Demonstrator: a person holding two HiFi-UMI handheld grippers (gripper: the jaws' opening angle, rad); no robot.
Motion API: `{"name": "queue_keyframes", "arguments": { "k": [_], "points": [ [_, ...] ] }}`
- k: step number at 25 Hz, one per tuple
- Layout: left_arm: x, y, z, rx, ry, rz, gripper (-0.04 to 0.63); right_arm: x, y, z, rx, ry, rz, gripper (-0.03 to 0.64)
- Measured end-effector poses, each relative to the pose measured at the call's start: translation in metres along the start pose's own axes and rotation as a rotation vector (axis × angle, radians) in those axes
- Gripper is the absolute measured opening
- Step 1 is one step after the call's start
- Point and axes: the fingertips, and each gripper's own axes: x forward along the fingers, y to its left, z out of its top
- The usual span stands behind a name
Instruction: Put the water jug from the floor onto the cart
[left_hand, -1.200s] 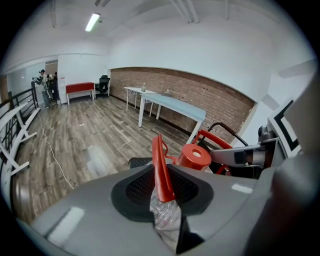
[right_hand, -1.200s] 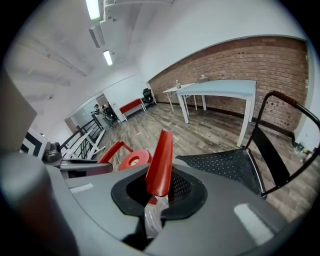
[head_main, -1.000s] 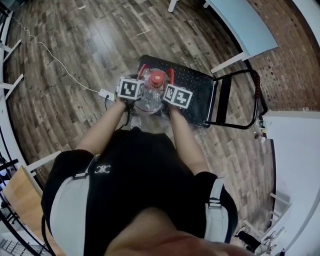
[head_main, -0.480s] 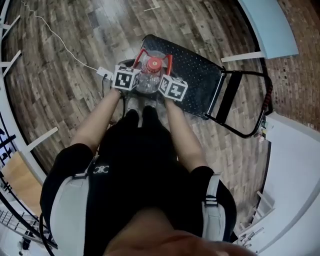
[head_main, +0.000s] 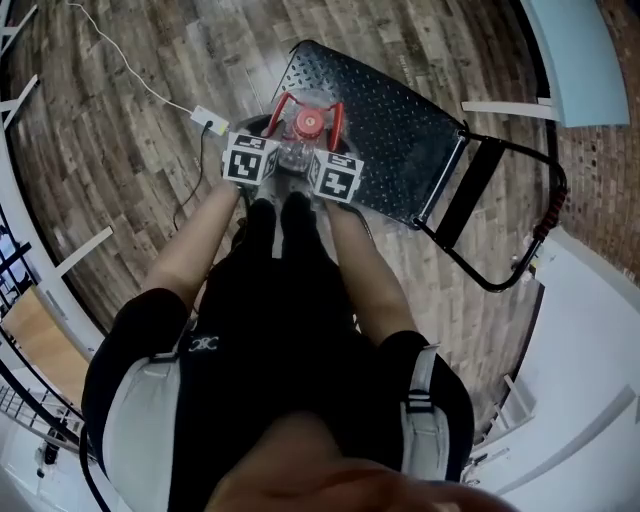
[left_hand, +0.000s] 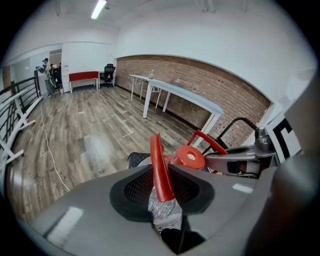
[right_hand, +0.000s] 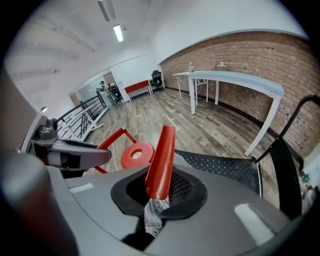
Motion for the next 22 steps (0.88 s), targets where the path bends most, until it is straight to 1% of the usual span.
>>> {"name": "queue_keyframes", "arguments": {
  "k": [3,9,11,13,15,18,22],
  "points": [
    [0.009,-0.001,-0.01,-0.006,-0.004,-0.01,0.094,0.009,-0.002,-0.01,-0.026,0.007,-0.015,0.048],
    [0.016,-0.002,-0.022,0.021,-0.003,0.017,0.095,0.019,-0.008,-0.029,-0.041,0.01,-0.026,0.052],
    [0.017,-0.001,-0.025,0.034,-0.012,0.023,0.094,0.019,-0.01,-0.033,-0.033,0.009,-0.039,0.056],
    [0.017,0.002,-0.03,0.051,-0.013,0.035,0.095,0.02,-0.012,-0.035,-0.003,0.018,-0.053,0.058],
    [0.017,0.006,-0.039,0.047,0.01,0.047,0.098,0.02,-0.014,-0.04,0.007,0.036,-0.069,0.063],
    [0.016,0.007,-0.049,0.022,0.045,0.041,0.108,0.02,-0.014,-0.045,-0.024,0.055,-0.091,0.067],
    [0.017,0.004,-0.055,0.05,0.071,0.046,0.125,0.013,-0.015,-0.051,-0.004,0.095,-0.14,0.076]
  ]
}}
